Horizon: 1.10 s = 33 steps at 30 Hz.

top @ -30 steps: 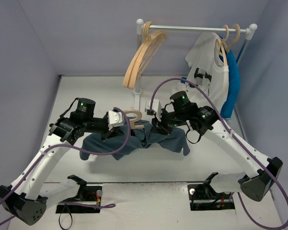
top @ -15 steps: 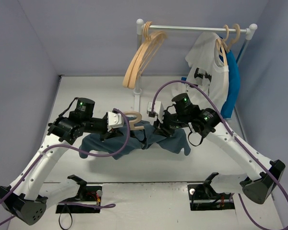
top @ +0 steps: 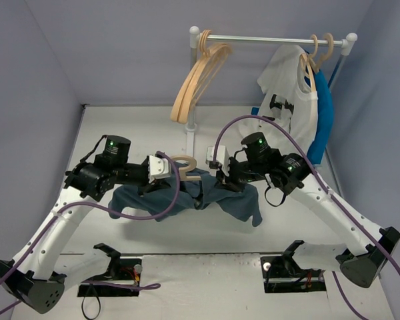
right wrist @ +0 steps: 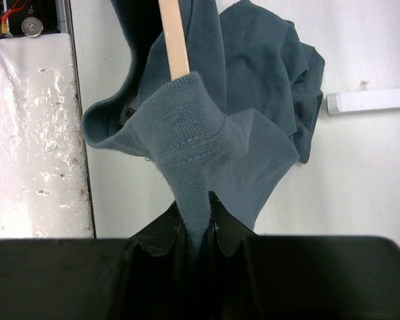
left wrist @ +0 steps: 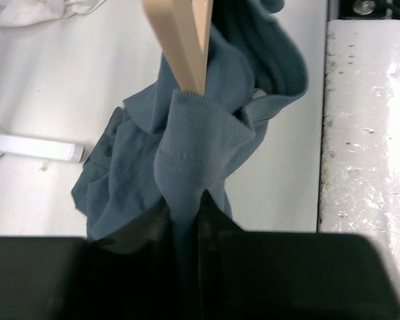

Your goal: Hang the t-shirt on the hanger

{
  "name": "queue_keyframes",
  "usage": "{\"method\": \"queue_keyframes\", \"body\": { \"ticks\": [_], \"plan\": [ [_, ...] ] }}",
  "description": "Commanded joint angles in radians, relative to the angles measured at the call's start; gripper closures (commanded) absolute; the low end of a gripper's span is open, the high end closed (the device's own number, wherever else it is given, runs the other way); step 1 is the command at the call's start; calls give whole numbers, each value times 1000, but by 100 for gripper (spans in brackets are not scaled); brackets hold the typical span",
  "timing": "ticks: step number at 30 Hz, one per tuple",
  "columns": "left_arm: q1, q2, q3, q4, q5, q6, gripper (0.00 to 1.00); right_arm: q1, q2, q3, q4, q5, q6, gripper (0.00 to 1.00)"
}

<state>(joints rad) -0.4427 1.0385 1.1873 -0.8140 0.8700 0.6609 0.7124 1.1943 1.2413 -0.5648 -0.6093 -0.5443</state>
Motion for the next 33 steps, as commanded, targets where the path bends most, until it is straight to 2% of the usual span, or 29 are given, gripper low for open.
{"method": "queue_keyframes", "body": {
  "ticks": [1, 5, 12, 16, 26, 27, 28, 33],
  "plan": [
    [11, -38, 62, -5, -38, 6, 84, -27, -57, 63, 37, 32, 2, 100],
    [51, -69, 64, -5, -75, -5, 74, -34, -62, 94, 36, 3, 2, 100],
    [122, -94, 71, -5, -110, -9, 66, -41, -71, 121, 35, 2, -4, 100],
    [155, -87, 91, -5, -187, -23, 57, -54, -72, 133, 36, -2, -8, 100],
    [200, 0, 474, 10, -282, -165, 42, -117, -30, 218, 40, -32, -8, 100],
    [200, -3, 502, 51, -332, -213, 29, -120, -23, 252, 42, -33, -4, 100],
    [200, -10, 507, 82, -366, -247, 29, -120, -12, 278, 43, -35, 1, 100],
    [200, -71, 553, 293, -711, -458, 26, -120, 93, 509, 56, -47, 43, 100]
  ]
}}
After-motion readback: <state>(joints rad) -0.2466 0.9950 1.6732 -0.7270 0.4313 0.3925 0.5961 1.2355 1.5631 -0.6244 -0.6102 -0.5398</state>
